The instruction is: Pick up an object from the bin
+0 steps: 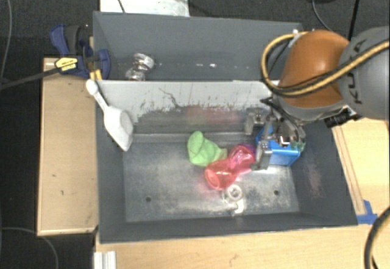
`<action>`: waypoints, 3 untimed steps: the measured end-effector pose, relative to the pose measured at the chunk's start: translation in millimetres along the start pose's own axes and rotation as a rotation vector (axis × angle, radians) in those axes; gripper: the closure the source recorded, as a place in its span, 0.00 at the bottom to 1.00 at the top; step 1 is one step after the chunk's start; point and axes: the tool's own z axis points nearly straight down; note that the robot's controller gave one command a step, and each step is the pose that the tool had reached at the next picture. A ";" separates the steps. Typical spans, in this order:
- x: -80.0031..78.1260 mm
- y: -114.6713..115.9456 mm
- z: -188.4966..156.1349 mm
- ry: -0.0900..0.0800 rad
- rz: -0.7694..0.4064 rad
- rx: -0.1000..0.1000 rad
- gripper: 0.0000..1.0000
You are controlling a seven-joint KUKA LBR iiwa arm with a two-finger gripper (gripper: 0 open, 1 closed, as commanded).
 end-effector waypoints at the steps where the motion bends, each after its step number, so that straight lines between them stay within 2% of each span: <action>1: -1.6 0.0 -5.0 -0.008 -0.001 0.000 0.00; 2: 4.0 -0.5 67.4 -0.015 -0.002 0.000 0.00; 3: 11.2 2.6 70.2 -0.006 -0.070 0.001 0.00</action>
Offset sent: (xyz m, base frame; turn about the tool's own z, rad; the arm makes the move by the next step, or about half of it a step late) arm -0.0093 -0.0007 -0.0939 -0.0249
